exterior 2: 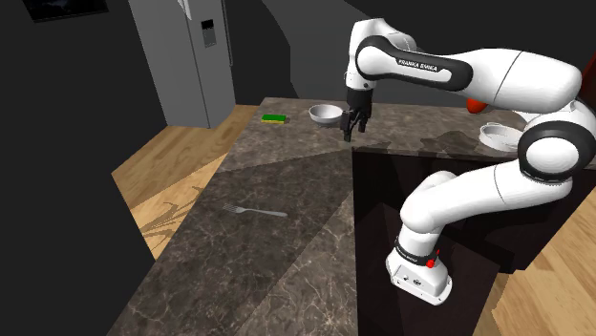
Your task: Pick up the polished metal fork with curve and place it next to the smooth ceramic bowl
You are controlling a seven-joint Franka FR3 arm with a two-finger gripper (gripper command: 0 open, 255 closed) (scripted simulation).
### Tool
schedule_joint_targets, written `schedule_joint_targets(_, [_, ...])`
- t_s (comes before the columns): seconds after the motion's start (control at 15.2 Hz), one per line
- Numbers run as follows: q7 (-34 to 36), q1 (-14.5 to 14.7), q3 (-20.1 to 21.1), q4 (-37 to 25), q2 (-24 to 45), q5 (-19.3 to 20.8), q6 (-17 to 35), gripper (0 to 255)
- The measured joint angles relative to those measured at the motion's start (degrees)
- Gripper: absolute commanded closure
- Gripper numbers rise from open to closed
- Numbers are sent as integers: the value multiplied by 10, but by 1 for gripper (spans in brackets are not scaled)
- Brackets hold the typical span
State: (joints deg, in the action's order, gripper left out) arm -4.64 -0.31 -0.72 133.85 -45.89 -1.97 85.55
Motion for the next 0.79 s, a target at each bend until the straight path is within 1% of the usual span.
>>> schedule_joint_targets(0.07, [0, 0, 0, 0, 0, 0, 0, 0])
schedule_joint_targets(0.2, [6, 6, 10, 6, 10, -7, 17, 0])
schedule_joint_targets(0.53, [23, 26, 45, 22, 68, -29, 99, 0])
schedule_joint_targets(0.79, [37, 42, 76, 17, 126, -42, 160, 0])
